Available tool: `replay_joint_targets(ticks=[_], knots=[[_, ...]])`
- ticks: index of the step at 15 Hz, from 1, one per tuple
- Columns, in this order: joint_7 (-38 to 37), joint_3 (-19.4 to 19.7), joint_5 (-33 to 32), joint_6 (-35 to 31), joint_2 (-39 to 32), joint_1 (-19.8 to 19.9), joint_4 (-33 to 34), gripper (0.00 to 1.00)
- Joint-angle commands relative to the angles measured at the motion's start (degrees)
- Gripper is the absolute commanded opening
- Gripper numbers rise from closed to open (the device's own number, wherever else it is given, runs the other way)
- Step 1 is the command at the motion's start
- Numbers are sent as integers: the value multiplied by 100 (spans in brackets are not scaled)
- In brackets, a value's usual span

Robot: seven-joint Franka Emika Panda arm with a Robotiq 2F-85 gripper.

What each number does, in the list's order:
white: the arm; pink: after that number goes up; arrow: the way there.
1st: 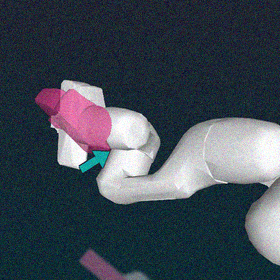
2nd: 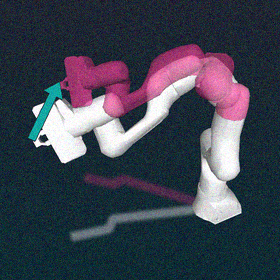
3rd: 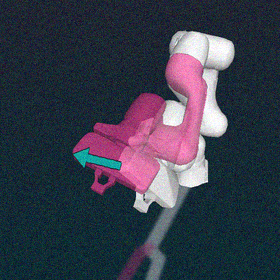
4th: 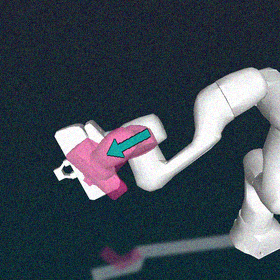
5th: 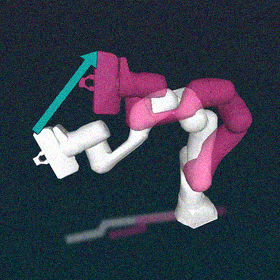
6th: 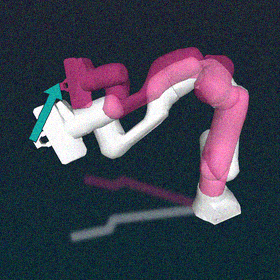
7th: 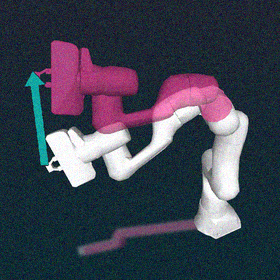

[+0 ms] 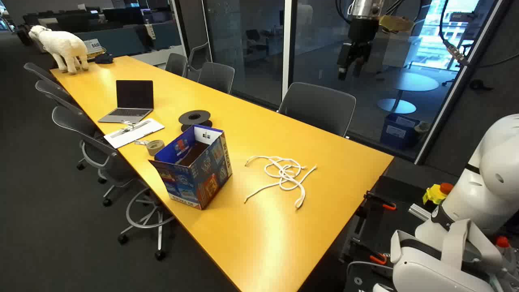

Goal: Put the ropes into the box.

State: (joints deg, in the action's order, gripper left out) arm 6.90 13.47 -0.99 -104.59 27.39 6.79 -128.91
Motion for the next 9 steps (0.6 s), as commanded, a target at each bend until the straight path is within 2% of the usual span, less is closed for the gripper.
replay_joint_targets(ticks=[1, 7, 9], knots=[[34, -71, 38, 6, -12, 89, 32, 100], [49, -72, 30, 5, 26, 86, 43, 100], [169, -52, 64, -58, 114, 55, -202, 100]])
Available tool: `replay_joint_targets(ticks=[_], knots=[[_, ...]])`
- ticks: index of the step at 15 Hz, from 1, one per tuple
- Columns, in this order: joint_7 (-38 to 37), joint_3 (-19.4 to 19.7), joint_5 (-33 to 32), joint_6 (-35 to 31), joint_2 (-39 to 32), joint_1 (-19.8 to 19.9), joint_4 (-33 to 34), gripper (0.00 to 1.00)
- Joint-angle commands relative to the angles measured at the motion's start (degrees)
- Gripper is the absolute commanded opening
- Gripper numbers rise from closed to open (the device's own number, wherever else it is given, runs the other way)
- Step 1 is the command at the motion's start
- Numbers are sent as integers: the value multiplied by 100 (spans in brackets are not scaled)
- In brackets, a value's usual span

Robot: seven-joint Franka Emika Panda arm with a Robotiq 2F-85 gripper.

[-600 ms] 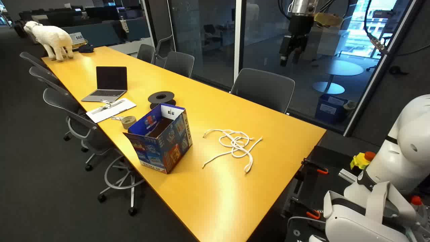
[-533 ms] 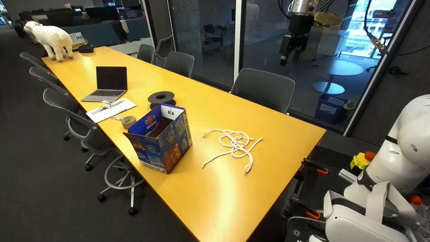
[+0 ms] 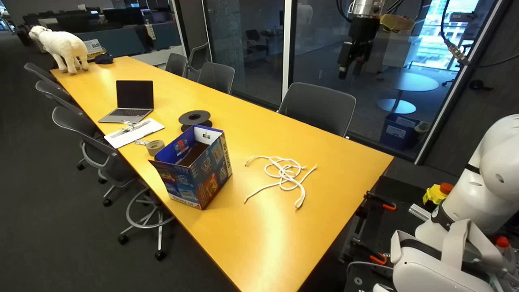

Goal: Put the ropes into the box.

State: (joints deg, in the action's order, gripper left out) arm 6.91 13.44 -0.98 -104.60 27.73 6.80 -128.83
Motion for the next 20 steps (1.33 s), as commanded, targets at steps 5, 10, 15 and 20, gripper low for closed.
replay_joint_targets(ticks=[5, 10, 15, 20], knots=[[863, -131, 129, -209, 389, -168, -1389, 100], [1223, -342, 494, -910, 308, -583, -2544, 100], [824, -796, 1154, -2846, -665, -1129, -2990, 100], [34, -1474, 1469, -5006, -1895, -1550, -3063, 100]])
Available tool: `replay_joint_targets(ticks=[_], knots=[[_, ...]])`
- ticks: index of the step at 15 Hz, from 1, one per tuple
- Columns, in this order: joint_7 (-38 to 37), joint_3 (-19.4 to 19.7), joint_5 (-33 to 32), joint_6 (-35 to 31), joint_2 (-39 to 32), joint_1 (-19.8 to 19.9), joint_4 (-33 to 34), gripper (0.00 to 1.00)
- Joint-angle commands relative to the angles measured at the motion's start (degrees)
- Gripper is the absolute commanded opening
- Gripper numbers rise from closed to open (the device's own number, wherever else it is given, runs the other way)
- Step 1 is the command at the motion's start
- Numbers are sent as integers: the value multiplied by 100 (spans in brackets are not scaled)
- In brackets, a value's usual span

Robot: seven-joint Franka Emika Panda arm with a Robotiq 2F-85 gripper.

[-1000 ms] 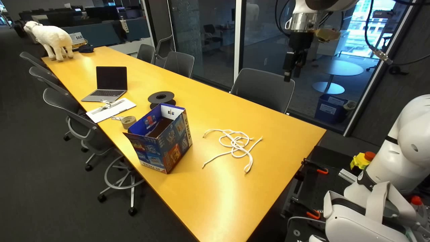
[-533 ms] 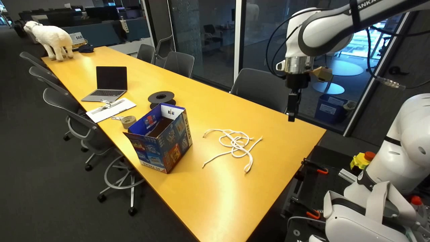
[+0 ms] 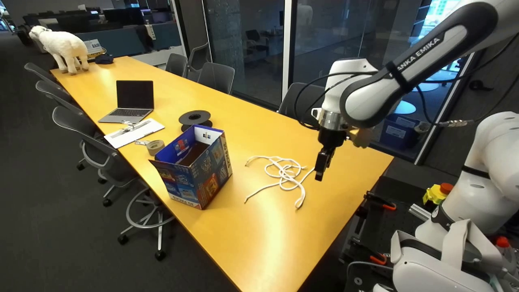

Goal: Put the ropes into the box.

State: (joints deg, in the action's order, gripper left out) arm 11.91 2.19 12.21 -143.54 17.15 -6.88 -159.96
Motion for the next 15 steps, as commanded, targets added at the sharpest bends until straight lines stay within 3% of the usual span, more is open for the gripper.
replay_joint_targets(ticks=[1, 5, 6, 7, 8, 10, 15], knots=[[-650, -475, 75, -1528, -1185, -201, 125, 100], [-1534, -731, -786, -3229, -2692, -48, 387, 100], [-1887, -529, -1329, -3661, -3069, -87, 434, 100], [-2190, -69, -1802, -3892, -3433, -347, 625, 100], [-2268, 569, -1951, -4091, -3792, -871, 846, 100], [-2011, 1110, -1667, -4293, -4408, -1385, 1292, 100], [-2040, 1492, -1148, -4095, -5227, -1859, 2293, 100]])
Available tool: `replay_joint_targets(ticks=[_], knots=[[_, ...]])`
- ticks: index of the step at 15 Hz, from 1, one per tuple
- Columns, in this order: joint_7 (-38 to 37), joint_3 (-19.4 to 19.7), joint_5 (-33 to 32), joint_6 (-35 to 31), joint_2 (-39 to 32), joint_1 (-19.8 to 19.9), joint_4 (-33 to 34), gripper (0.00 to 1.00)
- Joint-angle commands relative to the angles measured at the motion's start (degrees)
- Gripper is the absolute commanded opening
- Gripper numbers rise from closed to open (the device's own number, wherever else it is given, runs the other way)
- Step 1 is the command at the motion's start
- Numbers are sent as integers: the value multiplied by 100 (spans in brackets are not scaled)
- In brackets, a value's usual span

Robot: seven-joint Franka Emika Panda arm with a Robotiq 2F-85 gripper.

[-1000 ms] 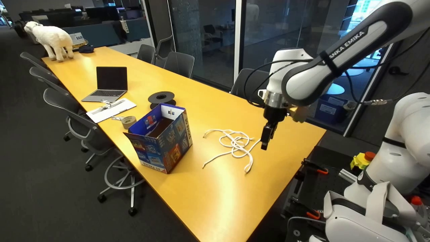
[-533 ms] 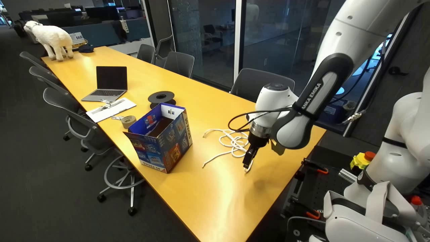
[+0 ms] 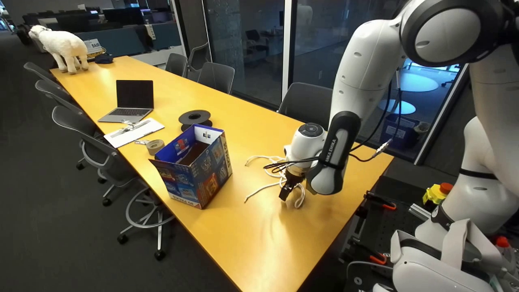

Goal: Put the ropes into the box.

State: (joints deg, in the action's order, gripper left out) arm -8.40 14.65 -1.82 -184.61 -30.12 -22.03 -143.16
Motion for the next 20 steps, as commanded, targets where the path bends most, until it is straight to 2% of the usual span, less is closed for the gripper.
replay_joint_targets(ticks=[1, 6, 9, 11, 15, 17, 20], knots=[[6, 297, 297, 36, -597, -408, 719, 100], [75, 874, 211, 267, -713, -924, 977, 100], [32, 1436, 47, 695, -609, -1377, 1088, 100], [-9, 1638, -144, 1085, -553, -1439, 1194, 100], [-52, 1537, -596, 1831, -436, -1037, 1367, 100], [-9, 1317, -762, 2167, -373, -653, 1468, 100], [219, 616, -771, 2658, -288, 236, 1642, 100]])
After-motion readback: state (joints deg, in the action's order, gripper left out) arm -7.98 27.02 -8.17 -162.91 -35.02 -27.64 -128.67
